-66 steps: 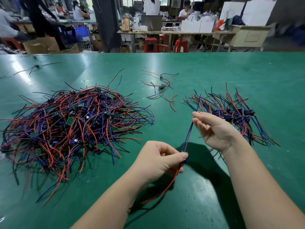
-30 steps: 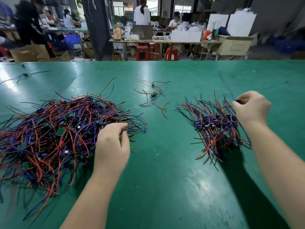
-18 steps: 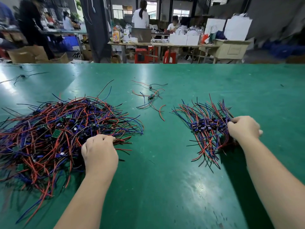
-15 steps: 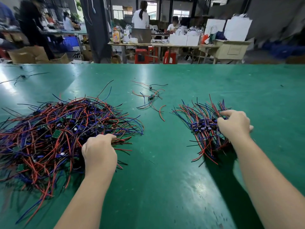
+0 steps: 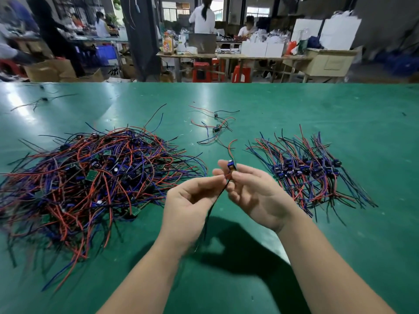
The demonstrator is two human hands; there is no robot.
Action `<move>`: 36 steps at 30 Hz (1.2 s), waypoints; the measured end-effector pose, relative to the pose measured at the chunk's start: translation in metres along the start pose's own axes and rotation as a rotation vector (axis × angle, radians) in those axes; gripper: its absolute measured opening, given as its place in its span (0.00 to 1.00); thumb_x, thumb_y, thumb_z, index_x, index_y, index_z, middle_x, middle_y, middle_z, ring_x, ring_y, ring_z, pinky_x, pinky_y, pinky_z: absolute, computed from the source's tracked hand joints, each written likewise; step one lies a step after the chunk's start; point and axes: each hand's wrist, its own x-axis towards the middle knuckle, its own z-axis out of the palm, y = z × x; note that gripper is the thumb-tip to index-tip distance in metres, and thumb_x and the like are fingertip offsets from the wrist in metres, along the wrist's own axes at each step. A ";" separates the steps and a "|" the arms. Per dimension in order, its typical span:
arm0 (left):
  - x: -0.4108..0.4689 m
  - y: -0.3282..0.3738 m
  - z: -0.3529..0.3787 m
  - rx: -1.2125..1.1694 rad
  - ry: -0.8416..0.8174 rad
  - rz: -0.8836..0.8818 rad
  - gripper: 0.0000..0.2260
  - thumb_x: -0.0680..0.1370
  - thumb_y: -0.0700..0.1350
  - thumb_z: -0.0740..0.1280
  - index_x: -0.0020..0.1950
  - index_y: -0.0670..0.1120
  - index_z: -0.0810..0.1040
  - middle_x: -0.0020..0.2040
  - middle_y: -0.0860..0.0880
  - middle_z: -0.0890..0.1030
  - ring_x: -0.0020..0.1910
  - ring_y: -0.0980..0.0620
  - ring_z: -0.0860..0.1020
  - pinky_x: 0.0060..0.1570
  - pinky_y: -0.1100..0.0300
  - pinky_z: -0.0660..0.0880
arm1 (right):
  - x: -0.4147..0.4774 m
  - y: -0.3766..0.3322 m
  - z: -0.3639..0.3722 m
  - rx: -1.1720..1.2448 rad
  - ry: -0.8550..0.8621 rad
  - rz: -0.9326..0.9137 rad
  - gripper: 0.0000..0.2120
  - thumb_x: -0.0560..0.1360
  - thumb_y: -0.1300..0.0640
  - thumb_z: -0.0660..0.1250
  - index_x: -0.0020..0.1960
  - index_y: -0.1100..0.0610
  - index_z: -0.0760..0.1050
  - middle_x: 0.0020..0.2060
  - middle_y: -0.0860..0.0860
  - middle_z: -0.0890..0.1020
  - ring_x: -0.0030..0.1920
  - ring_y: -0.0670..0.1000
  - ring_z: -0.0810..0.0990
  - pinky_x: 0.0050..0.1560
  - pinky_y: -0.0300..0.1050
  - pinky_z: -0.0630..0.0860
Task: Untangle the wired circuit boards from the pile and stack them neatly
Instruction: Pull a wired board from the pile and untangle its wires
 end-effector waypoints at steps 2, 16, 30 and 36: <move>-0.001 0.003 0.003 -0.108 0.019 -0.060 0.12 0.66 0.33 0.72 0.39 0.50 0.86 0.39 0.49 0.86 0.40 0.56 0.83 0.42 0.68 0.77 | -0.002 -0.005 -0.003 0.086 0.022 -0.018 0.15 0.67 0.55 0.66 0.51 0.60 0.81 0.42 0.53 0.84 0.31 0.43 0.77 0.32 0.32 0.75; -0.007 0.003 0.005 -0.044 -0.152 -0.495 0.11 0.78 0.52 0.64 0.45 0.46 0.79 0.36 0.48 0.83 0.31 0.48 0.83 0.24 0.63 0.75 | -0.006 -0.004 -0.005 0.106 -0.023 -0.146 0.14 0.70 0.67 0.62 0.52 0.60 0.80 0.47 0.59 0.84 0.48 0.55 0.84 0.41 0.40 0.80; -0.002 -0.013 -0.008 0.470 -0.062 -0.059 0.17 0.77 0.56 0.63 0.41 0.44 0.83 0.36 0.49 0.81 0.36 0.54 0.74 0.43 0.44 0.77 | -0.003 0.016 0.005 -0.089 0.196 -0.022 0.14 0.59 0.66 0.72 0.44 0.60 0.75 0.39 0.54 0.80 0.35 0.48 0.81 0.31 0.42 0.79; -0.001 -0.007 -0.006 0.468 -0.188 -0.080 0.14 0.80 0.37 0.62 0.64 0.44 0.77 0.59 0.54 0.78 0.57 0.63 0.74 0.63 0.69 0.68 | -0.004 0.026 0.002 -0.273 0.273 0.108 0.12 0.58 0.56 0.75 0.34 0.59 0.73 0.26 0.51 0.78 0.22 0.46 0.73 0.28 0.39 0.76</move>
